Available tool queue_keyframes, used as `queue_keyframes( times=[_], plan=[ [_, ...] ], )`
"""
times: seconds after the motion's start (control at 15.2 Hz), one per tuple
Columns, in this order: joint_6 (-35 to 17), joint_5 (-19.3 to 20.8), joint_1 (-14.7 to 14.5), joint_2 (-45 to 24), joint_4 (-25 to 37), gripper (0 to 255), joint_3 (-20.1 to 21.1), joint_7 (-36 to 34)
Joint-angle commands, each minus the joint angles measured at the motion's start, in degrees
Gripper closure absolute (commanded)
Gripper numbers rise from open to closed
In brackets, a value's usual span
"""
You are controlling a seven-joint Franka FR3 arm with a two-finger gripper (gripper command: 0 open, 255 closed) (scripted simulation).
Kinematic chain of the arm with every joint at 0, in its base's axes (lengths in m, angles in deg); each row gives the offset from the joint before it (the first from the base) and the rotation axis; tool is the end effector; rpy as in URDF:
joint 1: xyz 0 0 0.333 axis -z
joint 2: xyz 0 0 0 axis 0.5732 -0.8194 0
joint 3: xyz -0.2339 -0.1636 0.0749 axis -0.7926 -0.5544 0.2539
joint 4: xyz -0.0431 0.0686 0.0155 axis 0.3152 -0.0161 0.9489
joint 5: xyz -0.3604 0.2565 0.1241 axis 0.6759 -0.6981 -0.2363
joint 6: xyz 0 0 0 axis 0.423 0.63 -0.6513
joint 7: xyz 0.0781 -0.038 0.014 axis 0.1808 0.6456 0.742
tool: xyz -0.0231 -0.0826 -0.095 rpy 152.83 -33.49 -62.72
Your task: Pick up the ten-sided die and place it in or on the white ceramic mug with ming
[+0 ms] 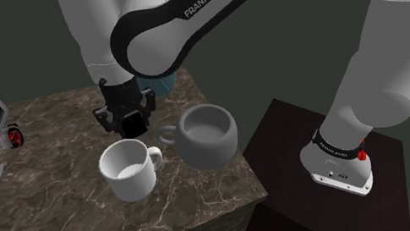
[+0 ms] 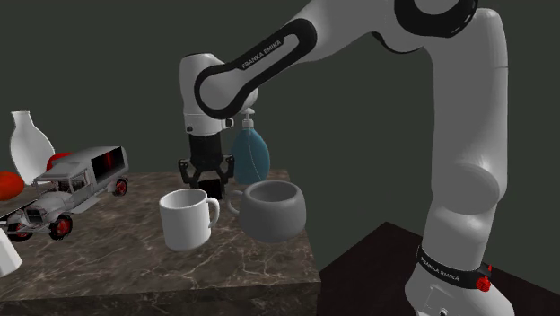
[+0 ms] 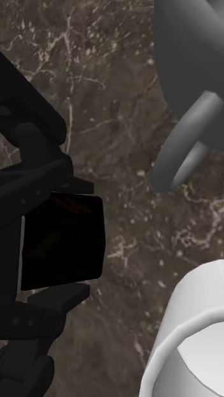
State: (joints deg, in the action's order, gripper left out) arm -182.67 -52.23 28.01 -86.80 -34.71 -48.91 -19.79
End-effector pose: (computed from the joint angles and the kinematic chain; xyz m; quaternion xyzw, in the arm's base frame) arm 0.5239 0.3786 0.3069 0.9837 -0.1796 0.0100 0.0033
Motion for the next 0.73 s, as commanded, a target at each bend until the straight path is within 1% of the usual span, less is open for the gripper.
queue_keyframes(
  times=[0.0,0.66],
  plan=[
    [1.4,-0.6,0.2,0.8,0.7,255,0.1,0.4],
    [8.4,-2.6,0.5,3.7,5.3,255,0.5,1.9]
  ],
)
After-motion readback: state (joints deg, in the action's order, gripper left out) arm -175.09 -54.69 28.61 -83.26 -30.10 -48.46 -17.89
